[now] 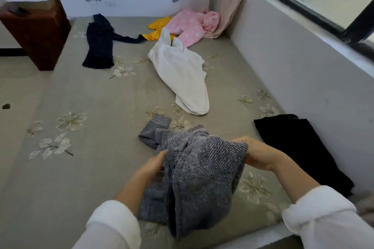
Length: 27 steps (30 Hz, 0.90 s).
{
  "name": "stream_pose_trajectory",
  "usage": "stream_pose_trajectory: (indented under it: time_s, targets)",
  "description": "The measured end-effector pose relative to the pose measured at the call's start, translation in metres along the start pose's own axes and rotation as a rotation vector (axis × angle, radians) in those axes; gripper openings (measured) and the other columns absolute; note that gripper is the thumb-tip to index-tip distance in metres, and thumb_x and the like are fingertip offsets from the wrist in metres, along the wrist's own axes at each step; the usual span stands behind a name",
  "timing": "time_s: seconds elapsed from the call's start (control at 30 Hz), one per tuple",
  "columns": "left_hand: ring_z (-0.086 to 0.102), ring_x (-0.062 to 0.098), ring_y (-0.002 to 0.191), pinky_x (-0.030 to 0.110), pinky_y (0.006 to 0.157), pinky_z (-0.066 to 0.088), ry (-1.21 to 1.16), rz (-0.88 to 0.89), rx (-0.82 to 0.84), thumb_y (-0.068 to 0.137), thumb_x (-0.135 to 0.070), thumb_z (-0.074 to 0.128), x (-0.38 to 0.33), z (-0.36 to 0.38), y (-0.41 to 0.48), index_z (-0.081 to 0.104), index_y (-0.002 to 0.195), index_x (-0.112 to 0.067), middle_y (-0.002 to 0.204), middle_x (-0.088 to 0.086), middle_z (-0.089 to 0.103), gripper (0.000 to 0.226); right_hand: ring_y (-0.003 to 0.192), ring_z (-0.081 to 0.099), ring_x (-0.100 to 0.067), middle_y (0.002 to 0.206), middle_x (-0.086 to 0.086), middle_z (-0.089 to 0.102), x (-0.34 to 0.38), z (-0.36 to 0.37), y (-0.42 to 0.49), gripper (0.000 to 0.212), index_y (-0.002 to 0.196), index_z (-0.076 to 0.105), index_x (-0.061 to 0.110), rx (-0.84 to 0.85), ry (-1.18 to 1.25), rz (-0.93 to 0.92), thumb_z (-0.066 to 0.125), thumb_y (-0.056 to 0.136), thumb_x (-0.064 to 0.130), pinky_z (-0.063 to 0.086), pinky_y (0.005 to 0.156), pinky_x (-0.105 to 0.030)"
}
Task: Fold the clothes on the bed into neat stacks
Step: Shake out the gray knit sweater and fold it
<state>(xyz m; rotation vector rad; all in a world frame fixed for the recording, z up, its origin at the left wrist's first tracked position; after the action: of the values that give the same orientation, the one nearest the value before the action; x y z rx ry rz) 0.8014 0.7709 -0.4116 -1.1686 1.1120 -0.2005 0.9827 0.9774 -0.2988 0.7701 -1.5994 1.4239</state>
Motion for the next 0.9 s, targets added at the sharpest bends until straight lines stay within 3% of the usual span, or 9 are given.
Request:
stream_pose_trajectory:
  time_s: [0.1,0.2,0.27,0.37,0.5,0.6,0.7,0.77,0.9]
  targets:
    - [0.058,0.034,0.111,0.048,0.099,0.045,-0.28,-0.105,0.209,0.085,-0.067,0.048,0.003,0.023,0.014,0.057,0.123,-0.003,0.121,0.018,0.062,0.075,0.078,0.067,-0.012,0.085,-0.004,0.074,0.012,-0.003,-0.011,0.015,0.078,0.077,0.012,0.067,0.002,-0.007,0.064,0.084,0.015,0.052,0.074,-0.023]
    - [0.059,0.029,0.09,0.042,0.084,0.046,-0.487,-0.138,0.25,0.073,-0.073,0.059,-0.002,0.029,0.02,0.061,0.096,-0.004,0.095,0.014,0.063,0.072,0.062,0.062,-0.005,0.068,0.003,0.07,0.021,-0.004,-0.017,0.023,0.065,0.075,0.014,0.084,0.013,-0.018,0.059,0.08,0.014,0.048,0.062,-0.019]
    - [0.047,0.023,0.064,0.032,0.066,0.039,-0.433,-0.125,0.239,0.068,-0.063,0.067,-0.009,0.028,0.019,0.056,0.078,-0.01,0.069,0.008,0.05,0.055,0.057,0.059,-0.004,0.062,0.005,0.068,0.024,-0.006,-0.018,0.025,0.06,0.074,0.015,0.102,0.01,-0.024,0.057,0.079,0.012,0.046,0.058,-0.017]
    - [0.049,0.021,0.059,0.029,0.059,0.04,-0.333,-0.105,0.242,0.08,-0.035,0.062,-0.021,0.031,0.01,0.053,0.073,-0.015,0.057,0.005,0.053,0.023,0.056,0.06,-0.007,0.062,0.002,0.068,0.03,-0.013,-0.019,0.024,0.06,0.073,0.013,0.112,-0.006,-0.042,0.056,0.076,0.011,0.047,0.057,-0.018]
    - [0.055,0.031,0.076,0.045,0.064,0.05,-0.549,-0.065,0.17,0.089,-0.025,0.053,-0.047,0.016,-0.008,0.052,0.088,-0.011,0.079,0.015,0.058,0.013,0.071,0.068,-0.017,0.078,-0.007,0.073,0.043,-0.04,-0.026,0.012,0.072,0.077,0.011,-0.056,0.014,-0.107,0.065,0.071,0.014,0.052,0.066,-0.025]
    - [0.055,0.027,0.078,0.047,0.053,0.057,-0.715,0.097,0.106,0.09,-0.02,0.05,-0.083,-0.015,-0.028,0.055,0.082,-0.013,0.081,0.012,0.058,0.012,0.089,0.067,-0.025,0.097,-0.014,0.072,0.055,-0.067,-0.024,0.025,0.095,0.074,0.007,-0.268,0.104,-0.183,0.059,0.076,0.015,0.055,0.076,-0.03]
    - [0.055,0.024,0.078,0.041,0.077,0.055,-0.905,0.201,0.066,0.086,-0.012,0.05,-0.118,-0.042,-0.055,0.055,0.074,-0.016,0.08,0.007,0.058,0.013,0.1,0.062,-0.034,0.109,-0.025,0.065,0.067,-0.082,-0.017,0.026,0.109,0.065,-0.006,-0.442,0.113,-0.279,0.051,0.087,0.001,0.048,0.092,-0.042]
    - [0.055,0.025,0.082,0.042,0.091,0.046,-0.998,0.252,0.05,0.076,-0.01,0.054,-0.134,-0.057,-0.076,0.055,0.075,-0.017,0.085,0.007,0.06,0.007,0.095,0.062,-0.033,0.101,-0.025,0.067,0.076,-0.086,-0.013,0.02,0.098,0.068,-0.003,-0.51,0.026,-0.315,0.05,0.088,-0.004,0.047,0.092,-0.046]
    - [0.055,0.031,0.103,0.043,0.07,0.046,-1.202,0.268,-0.082,0.09,-0.032,0.054,-0.136,-0.086,-0.104,0.056,0.097,-0.013,0.104,0.01,0.062,0.02,0.069,0.058,-0.015,0.068,-0.008,0.063,0.099,-0.088,-0.009,0.014,0.073,0.066,0.001,-0.574,-0.365,-0.333,0.072,0.07,0.013,0.045,0.067,-0.025]
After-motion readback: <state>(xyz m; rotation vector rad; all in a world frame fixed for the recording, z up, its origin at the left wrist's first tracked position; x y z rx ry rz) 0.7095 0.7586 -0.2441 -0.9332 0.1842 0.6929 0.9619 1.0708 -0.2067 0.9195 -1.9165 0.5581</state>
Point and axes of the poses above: each hand's wrist, its own y-axis towards the middle knuckle, its own z-axis out of the palm, x = y × z, the point moved 2 cm from there along y, towards the middle knuckle
